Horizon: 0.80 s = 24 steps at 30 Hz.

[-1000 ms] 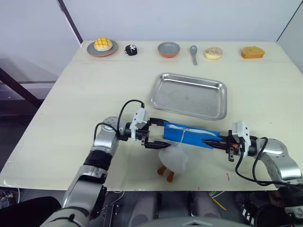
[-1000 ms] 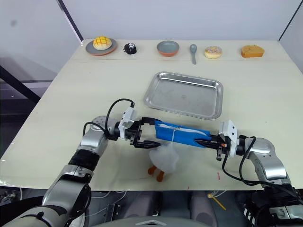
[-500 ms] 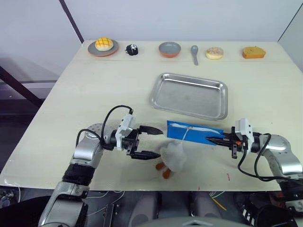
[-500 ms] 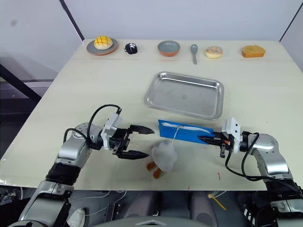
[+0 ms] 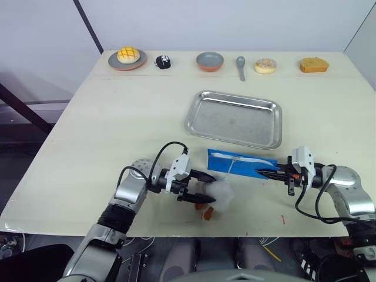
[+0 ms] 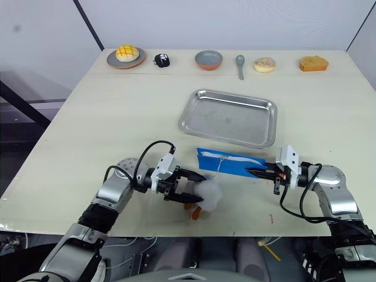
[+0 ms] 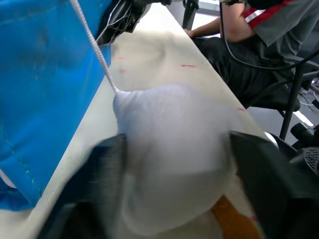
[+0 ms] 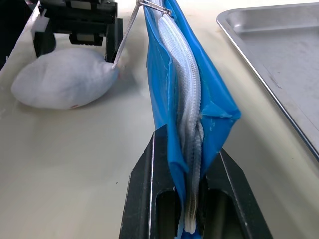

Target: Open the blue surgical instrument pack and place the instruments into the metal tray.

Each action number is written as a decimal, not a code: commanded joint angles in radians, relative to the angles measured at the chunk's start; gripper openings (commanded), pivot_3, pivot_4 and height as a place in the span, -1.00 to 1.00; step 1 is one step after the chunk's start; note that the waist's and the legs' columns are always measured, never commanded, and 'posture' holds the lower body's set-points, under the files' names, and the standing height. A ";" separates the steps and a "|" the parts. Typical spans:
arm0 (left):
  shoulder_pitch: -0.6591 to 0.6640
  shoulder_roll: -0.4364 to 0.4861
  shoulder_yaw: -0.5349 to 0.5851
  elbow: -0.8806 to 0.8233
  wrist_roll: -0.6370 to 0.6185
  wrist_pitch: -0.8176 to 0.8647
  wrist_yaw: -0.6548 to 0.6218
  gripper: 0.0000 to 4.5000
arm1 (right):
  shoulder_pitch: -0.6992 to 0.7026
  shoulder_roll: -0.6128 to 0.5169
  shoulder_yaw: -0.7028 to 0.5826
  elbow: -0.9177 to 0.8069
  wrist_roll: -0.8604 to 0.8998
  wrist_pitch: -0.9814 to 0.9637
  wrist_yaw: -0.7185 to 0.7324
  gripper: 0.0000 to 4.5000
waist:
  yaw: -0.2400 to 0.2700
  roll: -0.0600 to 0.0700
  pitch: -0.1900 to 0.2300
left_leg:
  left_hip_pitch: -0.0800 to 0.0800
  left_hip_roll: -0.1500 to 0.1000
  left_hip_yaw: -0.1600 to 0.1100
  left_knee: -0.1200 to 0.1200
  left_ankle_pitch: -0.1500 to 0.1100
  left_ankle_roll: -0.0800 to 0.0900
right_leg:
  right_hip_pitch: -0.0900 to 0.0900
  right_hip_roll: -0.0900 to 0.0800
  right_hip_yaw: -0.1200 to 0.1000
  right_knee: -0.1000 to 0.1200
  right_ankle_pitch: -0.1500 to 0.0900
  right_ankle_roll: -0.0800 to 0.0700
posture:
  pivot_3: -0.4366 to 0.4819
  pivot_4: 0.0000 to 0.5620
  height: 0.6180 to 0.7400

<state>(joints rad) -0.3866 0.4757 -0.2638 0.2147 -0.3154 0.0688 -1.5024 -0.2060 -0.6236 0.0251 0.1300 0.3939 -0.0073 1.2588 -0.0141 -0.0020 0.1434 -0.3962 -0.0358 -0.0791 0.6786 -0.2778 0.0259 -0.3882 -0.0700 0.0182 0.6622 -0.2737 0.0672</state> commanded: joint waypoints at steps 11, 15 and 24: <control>0.031 0.183 0.164 0.038 -0.075 -0.035 -0.066 -0.98 | 0.001 -0.008 -0.020 0.008 -0.003 -0.031 0.006 -1.00 | -0.001 0.000 0.000 | 0.000 0.000 0.000 0.000 0.000 0.000 | 0.000 0.000 0.000 0.000 0.000 0.000 | -0.05 -0.47 1.00; 0.003 0.223 0.208 0.108 -0.066 -0.068 -0.050 -0.98 | -0.006 -0.005 -0.021 0.016 0.001 -0.033 0.010 -1.00 | -0.001 0.000 0.000 | 0.000 0.000 0.000 0.000 0.000 0.000 | 0.000 0.000 0.000 0.000 0.000 0.000 | -0.05 -0.47 1.00; -0.067 0.231 0.214 0.188 -0.020 -0.110 -0.004 -0.98 | -0.005 -0.003 -0.028 0.022 0.009 -0.038 0.009 -1.00 | -0.001 0.000 0.000 | 0.000 0.000 0.000 0.000 0.000 0.000 | -0.001 0.000 0.000 0.000 0.000 0.000 | -0.05 -0.47 1.00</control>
<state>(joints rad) -0.4512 0.6987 -0.0679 0.4057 -0.3405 -0.0286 -1.5090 -0.2072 -0.6205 0.0250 0.1501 0.3996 -0.0379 1.2715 -0.0155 -0.0018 0.1435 -0.3962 -0.0357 -0.0790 0.6782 -0.2778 0.0259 -0.3891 -0.0699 0.0180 0.6627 -0.2737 0.0672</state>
